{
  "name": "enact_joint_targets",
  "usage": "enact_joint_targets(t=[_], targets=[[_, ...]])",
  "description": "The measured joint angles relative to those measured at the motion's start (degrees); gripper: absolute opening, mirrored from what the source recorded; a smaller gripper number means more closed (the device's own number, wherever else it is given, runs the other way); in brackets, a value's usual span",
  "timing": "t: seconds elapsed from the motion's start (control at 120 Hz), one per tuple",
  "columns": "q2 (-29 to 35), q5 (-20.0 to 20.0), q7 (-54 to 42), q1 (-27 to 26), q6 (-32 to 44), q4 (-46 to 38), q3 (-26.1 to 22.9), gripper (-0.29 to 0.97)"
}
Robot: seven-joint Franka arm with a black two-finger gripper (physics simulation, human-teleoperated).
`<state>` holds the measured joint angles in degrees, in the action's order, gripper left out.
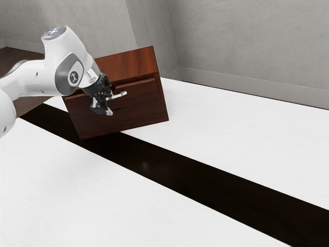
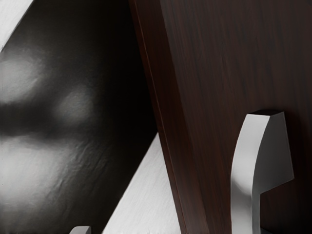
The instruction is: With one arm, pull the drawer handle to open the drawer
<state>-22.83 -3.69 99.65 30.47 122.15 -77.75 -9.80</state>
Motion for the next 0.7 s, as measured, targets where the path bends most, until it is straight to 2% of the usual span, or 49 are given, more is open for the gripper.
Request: enact_joint_targets(t=[0.325,0.7], targets=[[5.5,0.7,0.2,0.0,3.0,-8.4,-0.1,0.27],[7.3,2.0,0.6,-0.1,5.0,-10.2,-0.1,0.25]])
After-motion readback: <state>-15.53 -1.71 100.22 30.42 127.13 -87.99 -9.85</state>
